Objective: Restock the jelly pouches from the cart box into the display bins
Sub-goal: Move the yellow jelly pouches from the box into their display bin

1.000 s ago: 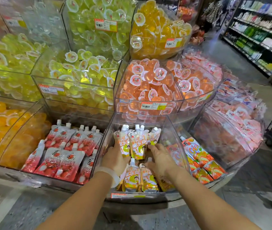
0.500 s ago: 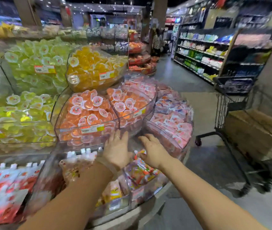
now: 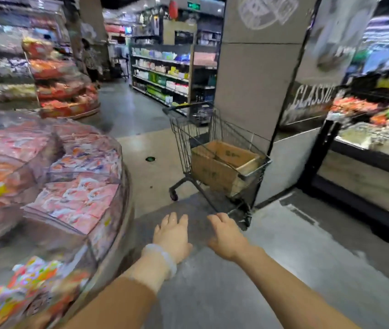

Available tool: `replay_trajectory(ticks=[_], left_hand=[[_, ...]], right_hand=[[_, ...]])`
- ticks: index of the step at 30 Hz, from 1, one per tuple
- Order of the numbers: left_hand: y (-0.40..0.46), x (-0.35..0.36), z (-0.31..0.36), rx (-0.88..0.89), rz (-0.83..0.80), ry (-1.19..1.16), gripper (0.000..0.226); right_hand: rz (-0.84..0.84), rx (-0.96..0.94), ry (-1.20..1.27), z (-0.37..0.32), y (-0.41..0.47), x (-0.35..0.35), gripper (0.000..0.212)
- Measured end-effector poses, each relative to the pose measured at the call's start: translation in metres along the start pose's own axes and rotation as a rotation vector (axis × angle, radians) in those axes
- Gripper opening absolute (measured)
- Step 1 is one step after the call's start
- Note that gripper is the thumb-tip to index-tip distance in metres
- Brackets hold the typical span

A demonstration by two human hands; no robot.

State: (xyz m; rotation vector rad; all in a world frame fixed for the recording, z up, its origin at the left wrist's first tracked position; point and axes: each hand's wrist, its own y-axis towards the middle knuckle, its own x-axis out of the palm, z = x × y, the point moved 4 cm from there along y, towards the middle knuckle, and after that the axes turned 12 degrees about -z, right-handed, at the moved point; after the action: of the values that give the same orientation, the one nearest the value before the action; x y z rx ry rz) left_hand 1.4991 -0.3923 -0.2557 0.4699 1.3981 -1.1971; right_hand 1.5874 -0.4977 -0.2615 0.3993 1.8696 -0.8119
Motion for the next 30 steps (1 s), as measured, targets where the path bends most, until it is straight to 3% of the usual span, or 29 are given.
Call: replay_trajectory(ticks=[9,16,20,30], left_hand=[[0.161,-0.017,0.114,0.165,-0.058,0.084,0.076],[0.315,-0.107,0.178,0.252,0.030,0.082,0.072],[0.392,-0.139,0.202,0.265,0.071,0.109,0.070],[0.583,-0.148,0.274,0.202,0.006,0.076,0.077]], right_hand=[[0.036,0.177,0.085,0.146,0.064,-0.044,0.066],[0.131,0.244,0.117,0.233,0.182,-0.160,0.055],[0.187,0.260,0.122,0.276,0.238,-0.210,0.058],[0.093,0.186,0.023,0.409,0.403,-0.264,0.078]])
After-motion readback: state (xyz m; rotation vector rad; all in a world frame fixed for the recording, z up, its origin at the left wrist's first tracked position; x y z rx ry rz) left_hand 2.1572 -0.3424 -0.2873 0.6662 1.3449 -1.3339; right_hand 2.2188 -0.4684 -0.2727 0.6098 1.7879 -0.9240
